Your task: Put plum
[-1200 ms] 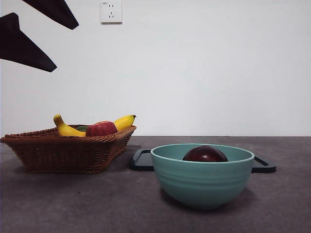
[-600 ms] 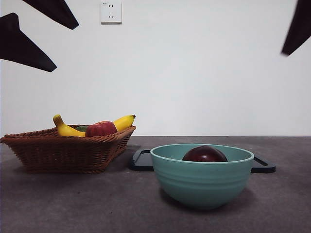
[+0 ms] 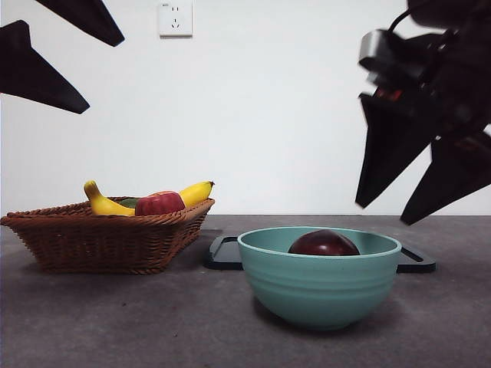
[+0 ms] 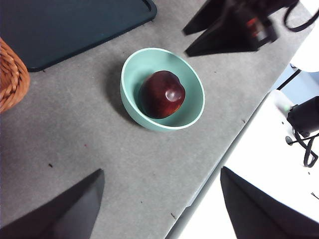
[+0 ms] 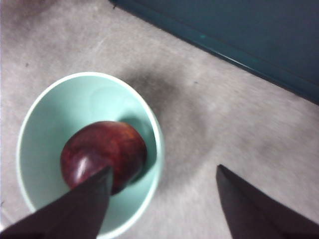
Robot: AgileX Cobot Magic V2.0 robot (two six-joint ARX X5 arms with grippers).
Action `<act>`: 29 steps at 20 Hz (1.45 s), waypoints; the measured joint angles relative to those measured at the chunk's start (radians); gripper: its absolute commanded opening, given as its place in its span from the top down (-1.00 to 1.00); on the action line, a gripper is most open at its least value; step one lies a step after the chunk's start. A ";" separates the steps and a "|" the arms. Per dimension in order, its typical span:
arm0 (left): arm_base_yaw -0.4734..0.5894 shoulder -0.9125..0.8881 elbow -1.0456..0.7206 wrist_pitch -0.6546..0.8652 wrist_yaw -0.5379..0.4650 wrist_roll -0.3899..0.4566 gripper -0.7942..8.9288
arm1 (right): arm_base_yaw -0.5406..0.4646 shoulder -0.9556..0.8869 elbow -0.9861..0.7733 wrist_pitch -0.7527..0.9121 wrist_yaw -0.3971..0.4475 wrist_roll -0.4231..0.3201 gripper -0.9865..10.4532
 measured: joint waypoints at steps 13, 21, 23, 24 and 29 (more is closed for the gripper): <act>0.000 0.000 0.000 0.000 0.000 0.000 0.07 | 0.068 0.145 0.000 0.093 0.088 0.006 0.78; 0.000 0.000 0.000 0.000 0.000 0.000 0.07 | 0.068 0.145 0.000 0.105 0.041 0.010 0.81; 0.000 0.000 0.000 0.000 0.000 0.000 0.07 | 0.068 0.132 0.000 0.105 0.041 0.019 0.81; 0.000 0.000 0.000 0.000 0.000 0.000 0.07 | 0.068 0.120 0.000 0.105 0.041 0.029 0.81; 0.000 0.000 0.000 0.000 0.000 0.000 0.07 | 0.045 0.109 0.075 0.064 0.054 0.048 0.81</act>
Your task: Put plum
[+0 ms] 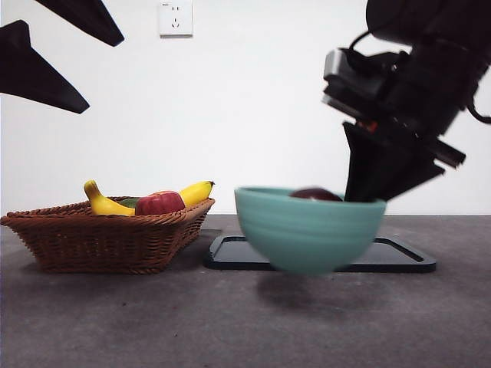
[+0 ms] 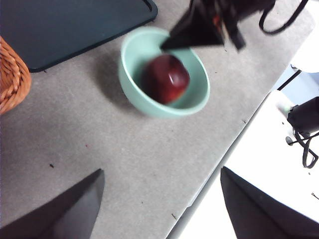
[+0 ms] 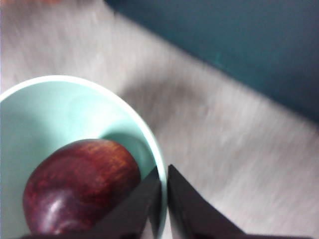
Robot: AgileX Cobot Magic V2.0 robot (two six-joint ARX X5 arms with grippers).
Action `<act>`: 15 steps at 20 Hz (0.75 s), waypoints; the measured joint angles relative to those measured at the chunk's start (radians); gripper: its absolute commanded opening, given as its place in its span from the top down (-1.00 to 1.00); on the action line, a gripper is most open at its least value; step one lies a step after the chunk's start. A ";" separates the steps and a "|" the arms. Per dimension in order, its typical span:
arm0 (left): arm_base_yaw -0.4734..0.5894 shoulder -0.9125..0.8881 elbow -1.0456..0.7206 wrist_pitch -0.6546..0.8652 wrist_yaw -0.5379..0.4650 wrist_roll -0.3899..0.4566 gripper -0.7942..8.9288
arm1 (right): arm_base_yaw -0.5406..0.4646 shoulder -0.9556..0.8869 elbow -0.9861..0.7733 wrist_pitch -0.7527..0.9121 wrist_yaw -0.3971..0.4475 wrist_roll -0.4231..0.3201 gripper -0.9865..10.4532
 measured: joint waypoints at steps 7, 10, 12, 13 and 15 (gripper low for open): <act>0.000 0.000 0.000 0.000 0.000 0.000 0.07 | -0.088 0.020 0.170 -0.030 0.043 0.003 0.81; 0.000 0.000 0.000 0.000 0.000 0.000 0.07 | -0.130 0.088 0.253 -0.035 0.045 0.002 0.81; 0.000 0.000 0.000 0.000 0.000 0.000 0.07 | -0.150 0.151 0.303 -0.039 0.045 0.000 0.81; 0.000 0.000 0.000 -0.001 0.000 0.000 0.07 | -0.159 0.184 0.327 -0.039 0.046 -0.002 0.81; 0.000 0.000 0.000 0.000 0.000 0.000 0.07 | -0.170 0.248 0.373 -0.037 0.046 -0.006 0.81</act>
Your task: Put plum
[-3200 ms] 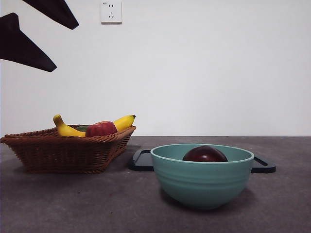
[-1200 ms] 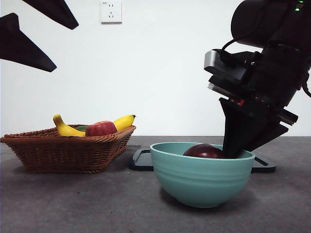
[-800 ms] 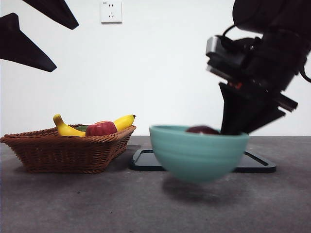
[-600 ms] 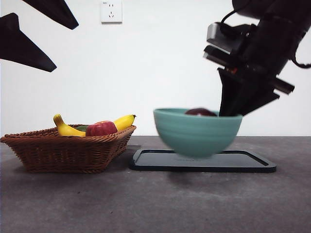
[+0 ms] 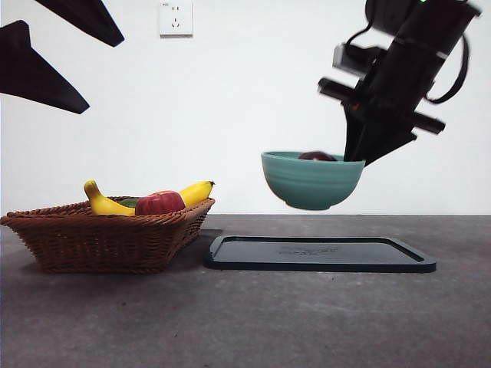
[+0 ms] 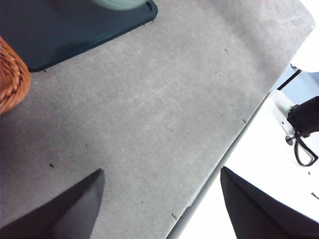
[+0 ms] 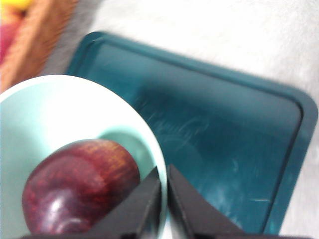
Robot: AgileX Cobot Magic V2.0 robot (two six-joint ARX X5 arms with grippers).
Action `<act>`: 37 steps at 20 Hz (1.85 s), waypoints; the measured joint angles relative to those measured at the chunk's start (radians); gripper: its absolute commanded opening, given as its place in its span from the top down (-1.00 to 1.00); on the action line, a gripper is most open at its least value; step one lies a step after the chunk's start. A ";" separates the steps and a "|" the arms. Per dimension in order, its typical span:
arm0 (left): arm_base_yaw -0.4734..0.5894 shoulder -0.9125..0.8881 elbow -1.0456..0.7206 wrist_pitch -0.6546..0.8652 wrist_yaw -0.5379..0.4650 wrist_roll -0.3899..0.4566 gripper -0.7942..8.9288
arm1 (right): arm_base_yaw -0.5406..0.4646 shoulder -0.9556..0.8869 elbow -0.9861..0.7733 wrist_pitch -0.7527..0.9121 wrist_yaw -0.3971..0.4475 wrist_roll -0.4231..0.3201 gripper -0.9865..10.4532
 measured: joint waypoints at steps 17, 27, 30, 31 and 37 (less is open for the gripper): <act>0.000 0.000 0.000 -0.002 0.000 0.000 0.07 | -0.018 0.222 0.078 0.032 0.014 -0.003 0.58; 0.000 0.000 0.000 -0.003 0.000 0.003 0.07 | -0.018 -0.013 0.080 -0.029 0.019 -0.007 0.41; 0.000 0.000 0.000 -0.003 0.000 0.003 0.07 | -0.017 -0.154 0.082 -0.130 0.011 -0.031 0.41; 0.000 0.000 0.000 -0.003 0.000 0.003 0.07 | -0.017 -0.196 0.082 -0.161 0.011 -0.038 0.41; 0.000 0.000 0.000 -0.003 0.000 0.003 0.07 | -0.017 -0.445 0.029 -0.273 -0.037 -0.062 0.41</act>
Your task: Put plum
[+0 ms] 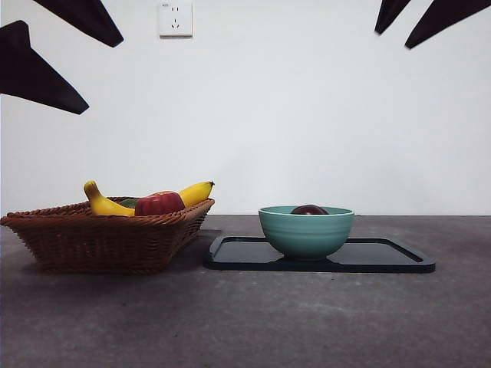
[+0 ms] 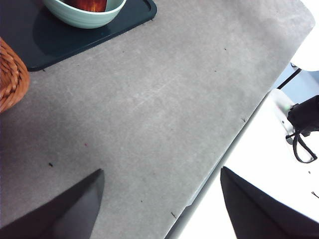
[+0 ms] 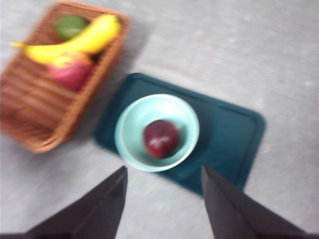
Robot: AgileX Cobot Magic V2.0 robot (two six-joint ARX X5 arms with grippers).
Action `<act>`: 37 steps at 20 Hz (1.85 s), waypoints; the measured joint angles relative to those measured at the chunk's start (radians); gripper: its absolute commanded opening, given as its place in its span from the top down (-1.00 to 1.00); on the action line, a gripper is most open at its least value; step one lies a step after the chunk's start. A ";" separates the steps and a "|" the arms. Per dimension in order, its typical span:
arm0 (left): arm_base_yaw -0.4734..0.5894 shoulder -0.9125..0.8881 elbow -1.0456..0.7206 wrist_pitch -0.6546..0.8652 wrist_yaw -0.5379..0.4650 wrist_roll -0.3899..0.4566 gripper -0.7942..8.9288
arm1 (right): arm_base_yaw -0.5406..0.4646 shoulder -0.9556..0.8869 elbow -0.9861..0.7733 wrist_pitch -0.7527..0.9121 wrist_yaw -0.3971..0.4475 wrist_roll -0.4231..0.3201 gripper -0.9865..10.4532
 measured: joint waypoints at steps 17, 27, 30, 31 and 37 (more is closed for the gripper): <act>0.000 0.000 0.000 0.000 0.000 0.000 0.07 | 0.059 -0.476 -0.514 -0.011 -0.156 0.001 0.41; 0.000 0.000 0.000 0.000 0.000 0.000 0.07 | 0.059 -0.476 -0.514 -0.011 -0.156 0.001 0.41; 0.000 0.000 0.000 0.000 0.000 0.000 0.07 | 0.059 -0.476 -0.514 -0.011 -0.156 0.001 0.41; 0.000 0.000 0.000 0.000 0.000 0.000 0.07 | 0.059 -0.476 -0.514 -0.011 -0.156 0.001 0.41; 0.000 0.000 0.000 0.014 0.000 0.000 0.07 | 0.059 -0.476 -0.514 -0.011 -0.156 0.001 0.41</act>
